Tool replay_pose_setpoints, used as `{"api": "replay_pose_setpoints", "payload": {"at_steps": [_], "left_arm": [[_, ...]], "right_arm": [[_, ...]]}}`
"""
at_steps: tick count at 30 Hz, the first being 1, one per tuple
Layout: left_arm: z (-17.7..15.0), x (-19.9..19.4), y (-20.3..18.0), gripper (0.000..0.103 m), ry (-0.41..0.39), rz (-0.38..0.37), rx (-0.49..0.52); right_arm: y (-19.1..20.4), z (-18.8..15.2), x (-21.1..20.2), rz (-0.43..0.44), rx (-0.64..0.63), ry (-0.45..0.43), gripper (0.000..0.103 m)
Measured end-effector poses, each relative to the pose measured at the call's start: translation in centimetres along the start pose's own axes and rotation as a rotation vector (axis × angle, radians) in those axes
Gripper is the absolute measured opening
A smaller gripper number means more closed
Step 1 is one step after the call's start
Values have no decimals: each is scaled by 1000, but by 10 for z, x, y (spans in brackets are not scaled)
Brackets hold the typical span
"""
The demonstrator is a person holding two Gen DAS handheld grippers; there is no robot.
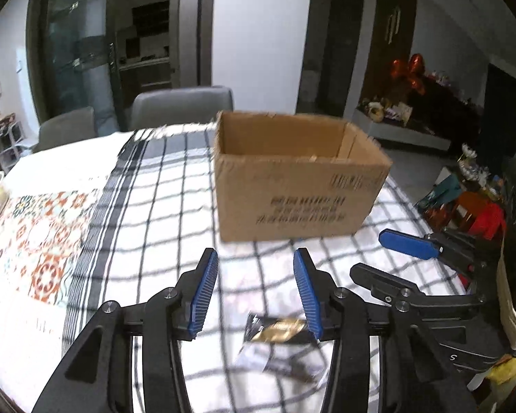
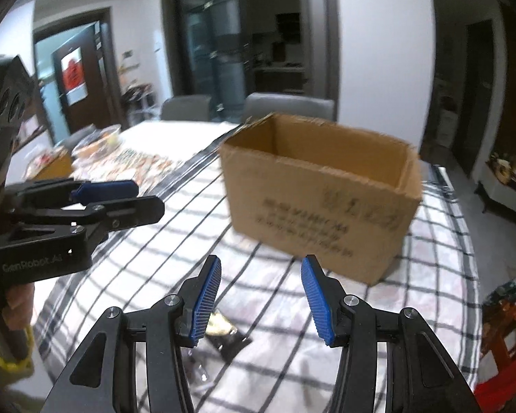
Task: Organize snacks
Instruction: 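Grasp the clear tube packet with the left tool while the right tool grasps the black-and-gold packet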
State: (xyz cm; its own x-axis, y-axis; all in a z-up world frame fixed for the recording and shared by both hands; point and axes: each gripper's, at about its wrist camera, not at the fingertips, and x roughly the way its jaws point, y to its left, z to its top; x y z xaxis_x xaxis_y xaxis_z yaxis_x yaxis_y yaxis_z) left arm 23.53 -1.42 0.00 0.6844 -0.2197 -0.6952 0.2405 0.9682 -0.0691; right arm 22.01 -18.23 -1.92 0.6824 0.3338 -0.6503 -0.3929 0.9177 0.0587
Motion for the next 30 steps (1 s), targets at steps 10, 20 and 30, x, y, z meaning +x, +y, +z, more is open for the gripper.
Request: {"api": "replay_pose_setpoints", "payload": {"at_steps": [10,20,30], "left_arm": [[-47,17,13,46,117,46,-44],[-73,35,21,48,201,73,-86],[-93,50,22,48,273,41,-128]], "right_arm": [[27,-28,37,107,-134,140,50],[30,-40,74,176,-199,243,50],[39,-50,107,225,-333,327,50]]}}
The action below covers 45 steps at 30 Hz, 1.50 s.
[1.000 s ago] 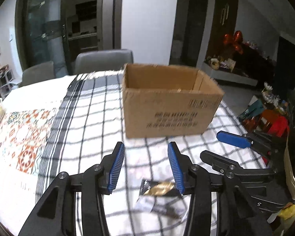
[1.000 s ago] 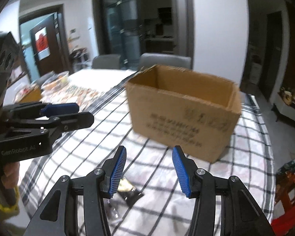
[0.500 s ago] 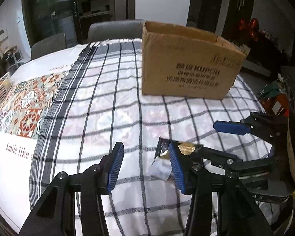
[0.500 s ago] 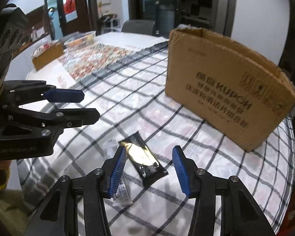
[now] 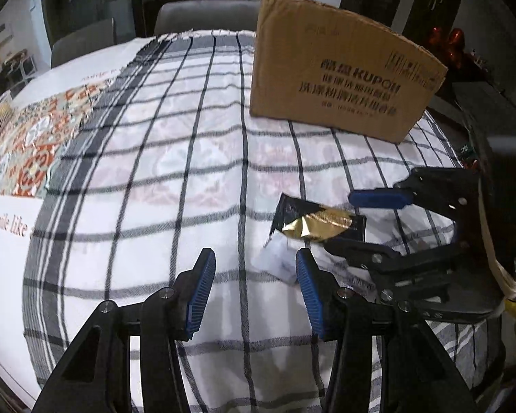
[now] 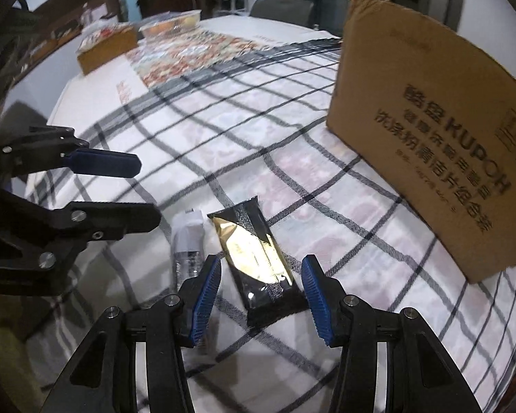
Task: Organize snacks
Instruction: 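Grasp the clear tube packet with the left tool while the right tool grasps the black-and-gold packet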
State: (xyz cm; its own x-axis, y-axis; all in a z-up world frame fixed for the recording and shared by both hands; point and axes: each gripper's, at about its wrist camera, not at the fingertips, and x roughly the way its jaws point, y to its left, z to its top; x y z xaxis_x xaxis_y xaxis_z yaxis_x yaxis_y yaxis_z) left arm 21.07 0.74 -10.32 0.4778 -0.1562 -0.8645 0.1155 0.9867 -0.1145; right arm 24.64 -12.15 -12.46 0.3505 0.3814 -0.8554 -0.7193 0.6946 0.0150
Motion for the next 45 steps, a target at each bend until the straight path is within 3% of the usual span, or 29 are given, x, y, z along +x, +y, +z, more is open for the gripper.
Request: {"api": "replay_pose_setpoints", "payload": {"at_steps": [9,17,28,45], "left_arm": [[-8,3,1,48,39,-32,-29],[-8,2,1,48,39,-29,-31],[-9,-7,-9,48,22,-29,-3],[-8,-1,-48,48,42,-16,42]], "right_arm": [[2,5,15,18,-38,10,49],[1,3,12,17,-6,-11,38],[-3,-5,-16,-30,66,-71,38],[-15,-47,-55,-113,158,-128,38]]}}
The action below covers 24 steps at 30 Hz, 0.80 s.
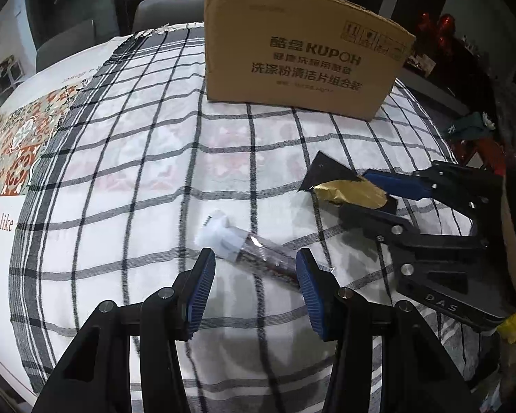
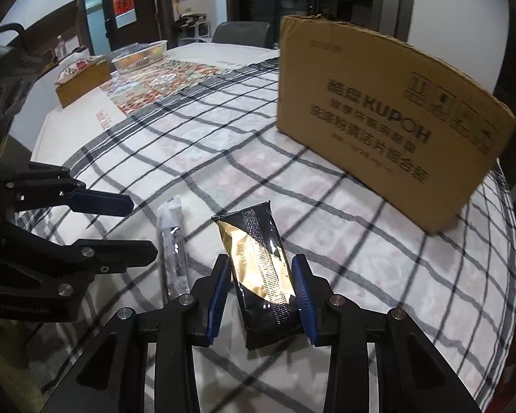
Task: Organize snacks
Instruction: 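Grasp the clear tube packet with the left tool while the right tool grasps the black-and-gold packet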
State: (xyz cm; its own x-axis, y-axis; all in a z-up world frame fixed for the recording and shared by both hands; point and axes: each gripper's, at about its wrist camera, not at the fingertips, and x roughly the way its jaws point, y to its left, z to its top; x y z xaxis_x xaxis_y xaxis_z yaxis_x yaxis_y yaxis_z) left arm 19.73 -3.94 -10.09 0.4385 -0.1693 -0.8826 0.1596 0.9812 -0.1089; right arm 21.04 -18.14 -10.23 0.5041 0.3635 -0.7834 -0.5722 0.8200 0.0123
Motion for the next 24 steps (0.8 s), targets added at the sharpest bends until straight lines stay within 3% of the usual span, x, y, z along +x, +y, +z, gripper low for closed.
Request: {"api": "replay_pose_setpoints", "payload": {"at_steps": [6,11,17,24], "left_arm": [[1,8,-2,48,15,0,-84],[0,20,1,47,43,-8,-200],[1,34,2,43,68,36,-293],[4,40,-1,35,68,79,-300]], "right_arm": [[-9,-9,-8,-50,27,-32,38],[-11,-13,-10,-40,54,-59,38],[-13,-15,-10,-23,81,-91,38],[-17,-14,-4,2,118,-95,38]]}}
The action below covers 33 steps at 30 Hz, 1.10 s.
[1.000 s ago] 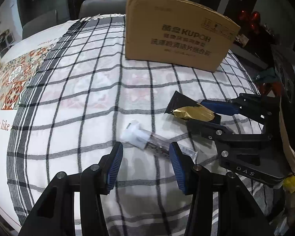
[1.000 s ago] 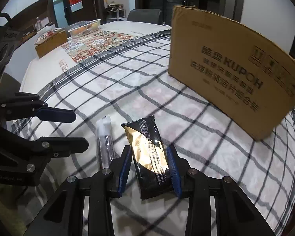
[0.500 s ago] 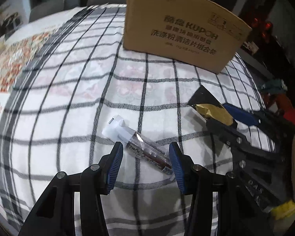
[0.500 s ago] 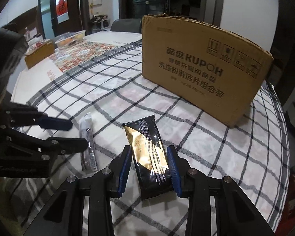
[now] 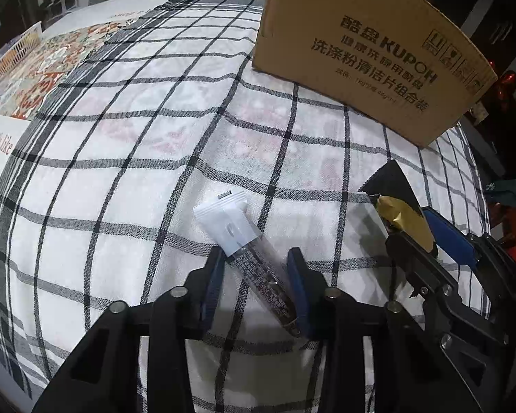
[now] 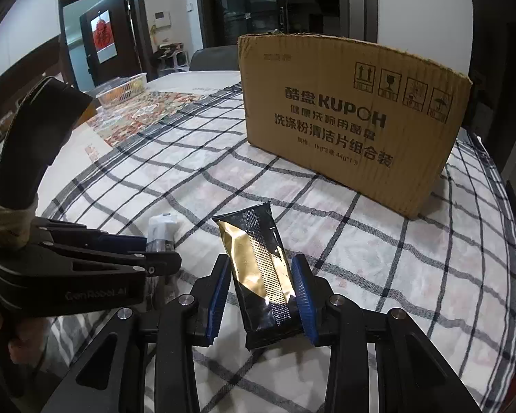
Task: Organize snacks
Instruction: 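Grasp the clear tube packet with the left tool while the right tool grasps the black-and-gold packet, then carry the tube packet and black-and-gold packet over the box with both tools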
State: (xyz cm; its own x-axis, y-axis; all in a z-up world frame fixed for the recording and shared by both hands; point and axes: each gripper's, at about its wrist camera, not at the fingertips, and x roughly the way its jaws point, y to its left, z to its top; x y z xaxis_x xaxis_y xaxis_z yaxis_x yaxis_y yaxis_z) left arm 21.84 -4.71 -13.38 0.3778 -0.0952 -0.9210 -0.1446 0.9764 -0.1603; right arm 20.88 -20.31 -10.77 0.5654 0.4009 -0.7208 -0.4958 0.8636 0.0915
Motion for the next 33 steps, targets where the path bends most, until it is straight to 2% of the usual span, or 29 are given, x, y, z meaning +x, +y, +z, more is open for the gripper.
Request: {"api": "replay_pose_setpoints", "payload": {"at_steps": [4,18,27,33], "left_arm": [[-1,-1,2,28,2,-23,4],[-7,-29,7,20,-46,-102,53],[-9,-60,8,18,-141,-156,116],[1,-87,6,17,-219,-200,172]], "right_arm": [[0,-2,2,1,8,9,38],[9,5,-13,-23,35,-8,38],[12,14,-37,-53,114,-58,38],[12,25,-53,-80,160,-100,38]]}}
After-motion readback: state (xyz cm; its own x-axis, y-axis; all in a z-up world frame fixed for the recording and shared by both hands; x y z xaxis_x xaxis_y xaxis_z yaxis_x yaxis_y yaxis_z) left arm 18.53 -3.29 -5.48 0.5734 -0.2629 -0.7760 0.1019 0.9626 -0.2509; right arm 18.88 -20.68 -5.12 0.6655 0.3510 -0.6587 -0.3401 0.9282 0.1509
